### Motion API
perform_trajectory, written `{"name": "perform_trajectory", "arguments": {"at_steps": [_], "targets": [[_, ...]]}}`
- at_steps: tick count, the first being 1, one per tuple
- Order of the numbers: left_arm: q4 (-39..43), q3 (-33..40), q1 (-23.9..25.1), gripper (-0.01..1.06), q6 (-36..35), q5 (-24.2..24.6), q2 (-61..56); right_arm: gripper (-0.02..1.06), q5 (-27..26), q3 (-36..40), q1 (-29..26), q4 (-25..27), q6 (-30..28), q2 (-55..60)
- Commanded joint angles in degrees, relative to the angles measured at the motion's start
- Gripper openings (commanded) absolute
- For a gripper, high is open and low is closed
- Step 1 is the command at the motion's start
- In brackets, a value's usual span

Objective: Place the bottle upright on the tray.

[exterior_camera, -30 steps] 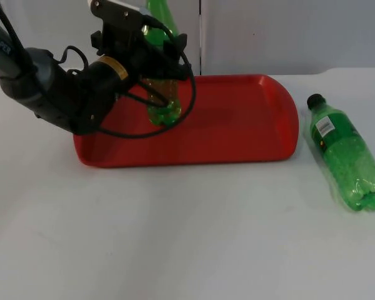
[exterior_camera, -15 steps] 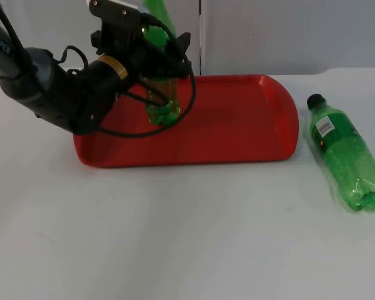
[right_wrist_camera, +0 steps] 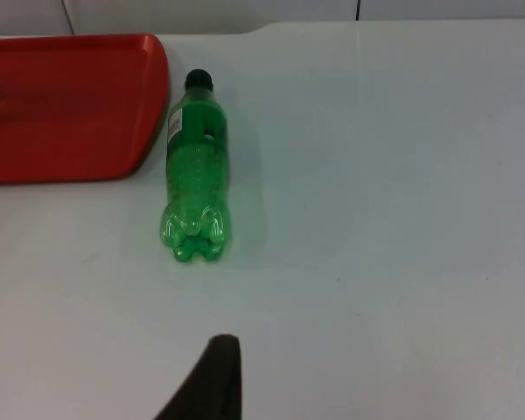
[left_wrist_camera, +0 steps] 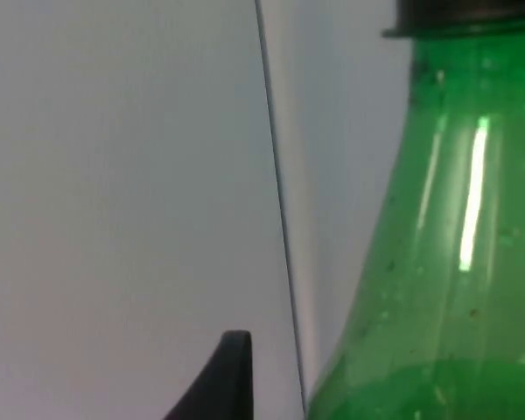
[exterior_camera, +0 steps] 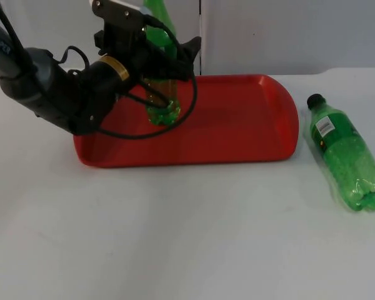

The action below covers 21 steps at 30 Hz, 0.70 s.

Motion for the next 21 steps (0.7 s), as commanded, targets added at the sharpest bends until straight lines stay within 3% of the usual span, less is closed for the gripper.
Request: {"name": "perform_trajectory", "arguments": {"at_steps": [1,5,11,21], "targets": [[0.3,0.5,0.0,1.05,-1.6,-0.6,-0.4,0.98,-0.3,0.1,-0.3,0.1,0.0,-0.2],[0.0,3.3,0.0,1.05,-1.8,-1.3,-0.9,0.98,-0.3,0.1,-0.3,0.1,0.0,-0.2],[0.1,8.1,0.0,1.05,-1.0,-9.3,-2.3,0.98,-0.3,0.1,-0.3,0.1,0.0,-0.2],[-0.6,14.8,0.0,1.05,0.5,-9.5,-5.2,0.98,-0.3,0.1,-0.3,0.1,0.0,-0.2]]}}
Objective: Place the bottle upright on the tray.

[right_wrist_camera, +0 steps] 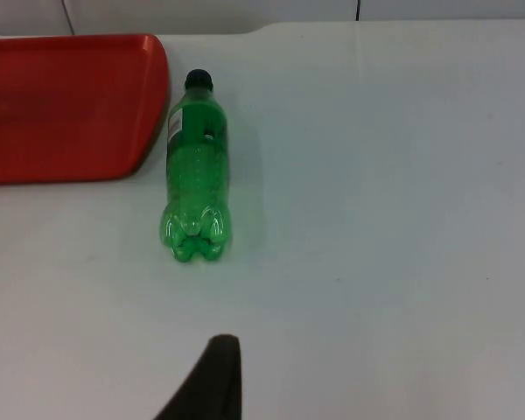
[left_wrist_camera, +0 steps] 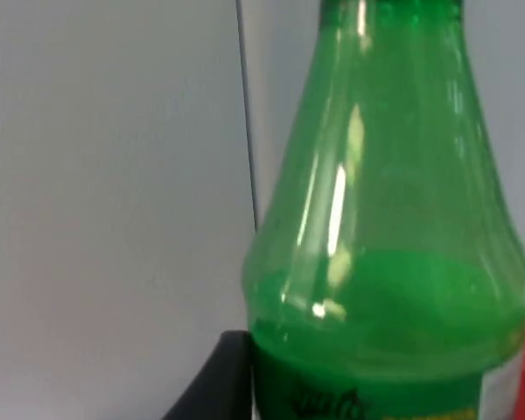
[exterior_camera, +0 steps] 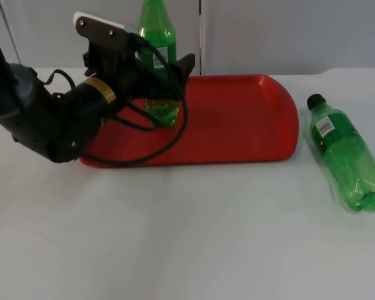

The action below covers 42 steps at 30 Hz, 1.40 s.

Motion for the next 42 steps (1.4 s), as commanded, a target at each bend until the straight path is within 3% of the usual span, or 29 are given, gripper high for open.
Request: {"name": "perform_trajectory", "arguments": {"at_steps": [1,22,35,38,40,42], "targets": [[-0.4,2.1,0.0,1.05,0.8,-1.7,-1.5,0.98,-0.3,0.1,-0.3,0.1,0.0,-0.2],[-2.7,19.8,0.0,1.05,4.7,-4.4,-9.6,0.98,-0.3,0.1,-0.3,0.1,0.0,-0.2],[-1.6,34.1,0.0,1.05,3.0,-4.4,-24.5,0.98,-0.3,0.1,-0.3,0.1,0.0,-0.2],[-1.5,35.9,0.0,1.05,2.0,-1.4,-28.9,0.98,-0.3,0.1,-0.3,0.1,0.0,-0.2],[-1.3,37.4,0.0,1.05,-0.5,5.0,-33.6,0.98,-0.3,0.1,-0.3,0.1,0.0,-0.2],[-0.9,37.6,0.0,1.05,-3.6,14.4,-39.1,0.98,-0.3,0.1,-0.3,0.1,0.0,-0.2]]}}
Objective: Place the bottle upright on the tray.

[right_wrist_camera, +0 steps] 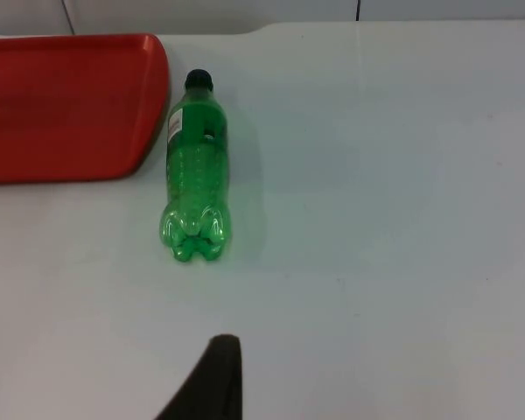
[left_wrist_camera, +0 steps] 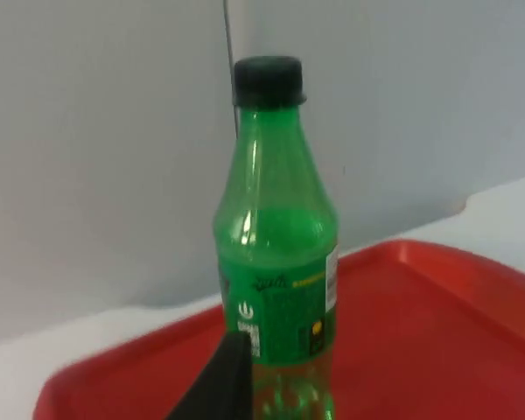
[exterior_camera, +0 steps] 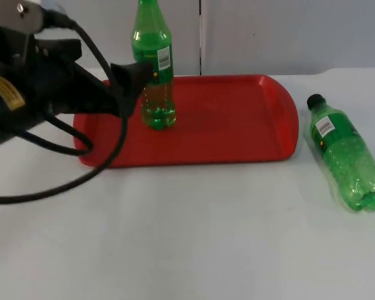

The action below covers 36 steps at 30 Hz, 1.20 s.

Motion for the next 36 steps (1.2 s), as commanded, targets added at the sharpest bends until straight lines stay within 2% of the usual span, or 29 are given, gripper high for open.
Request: {"name": "perform_trajectory", "arguments": {"at_steps": [1,3,5,6,10,11,15,16,18,23,25,29,36], "targets": [[0.6,0.6,0.0,1.05,-3.0,6.7,-3.8,0.98,-0.3,0.1,-0.3,0.1,0.1,-0.2],[1.4,0.6,0.0,1.05,-5.4,18.0,-10.6,0.98,-0.3,0.1,-0.3,0.1,0.1,-0.2],[1.4,0.6,0.0,1.05,-5.4,26.0,-16.1,0.98,-0.3,0.1,-0.3,0.1,0.1,-0.2],[1.4,0.6,0.0,1.05,-5.4,26.0,-16.1,0.98,-0.3,0.1,-0.3,0.1,0.1,-0.2],[1.4,0.6,0.0,1.05,-5.8,37.8,-27.8,0.98,-0.3,0.1,-0.3,0.1,0.1,-0.2],[1.4,0.6,0.0,1.05,-5.8,37.8,-27.8,0.98,-0.3,0.1,-0.3,0.1,0.1,-0.2],[1.4,0.6,0.0,1.05,-5.8,47.0,-38.7,0.98,-0.3,0.1,-0.3,0.1,0.1,-0.2],[1.4,0.6,0.0,1.05,-5.8,47.0,-38.7,0.98,-0.3,0.1,-0.3,0.1,0.1,-0.2],[1.4,0.6,0.0,1.05,-5.8,52.8,-45.2,0.98,-0.3,0.1,-0.3,0.1,0.1,-0.2],[0.7,0.6,0.0,1.05,-6.0,59.2,-53.7,0.98,-0.3,0.1,-0.3,0.1,0.1,-0.2],[0.2,0.6,0.0,1.05,-6.5,60.0,-55.8,0.98,-0.3,0.1,-0.3,0.1,0.1,-0.2],[-7.0,0.6,0.0,1.05,-6.7,63.0,-63.0,0.98,-0.3,0.1,-0.3,0.1,0.1,-0.2],[-15.0,0.6,0.0,1.05,-6.7,66.3,-64.9,0.98,-0.3,0.1,-0.3,0.1,0.1,-0.2]]}}
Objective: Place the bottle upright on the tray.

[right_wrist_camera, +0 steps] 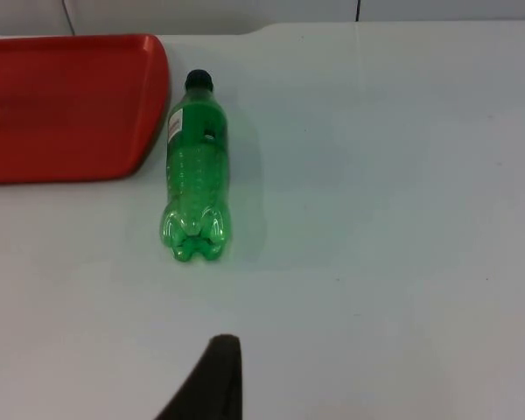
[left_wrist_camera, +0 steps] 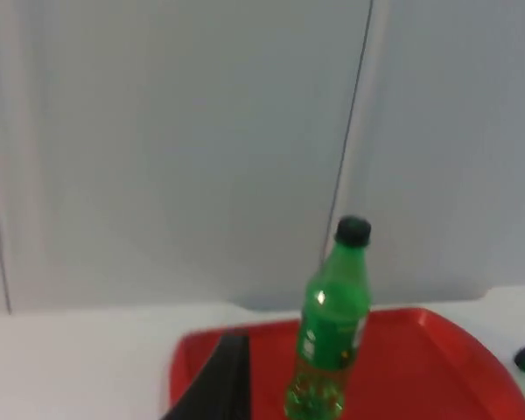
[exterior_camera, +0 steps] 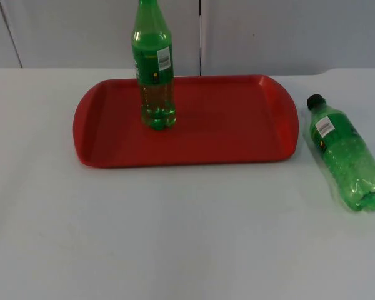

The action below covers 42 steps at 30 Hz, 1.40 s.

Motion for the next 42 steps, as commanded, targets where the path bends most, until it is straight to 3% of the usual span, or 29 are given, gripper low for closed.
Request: {"name": "perform_trajectory", "arguments": {"at_steps": [1,7,17,26,42], "targets": [[-3.7,0.4,0.0,1.05,-0.4,1.8,-0.4,0.98,-0.3,0.1,-0.3,0.1,0.1,-0.2],[-4.0,0.4,-1.7,1.05,0.1,3.6,-0.4,0.98,-0.3,0.1,-0.3,0.1,0.1,-0.2],[-3.1,0.4,-13.8,1.05,5.6,6.6,-0.5,0.98,-0.3,0.1,-0.3,0.1,0.1,-0.2],[-3.3,0.4,-14.3,1.05,8.0,16.8,-2.1,0.98,-0.3,0.1,-0.3,0.1,0.1,-0.2],[-1.6,0.4,-14.3,1.05,8.0,31.5,-23.5,0.98,-0.3,0.1,-0.3,0.1,0.1,-0.2]]}}
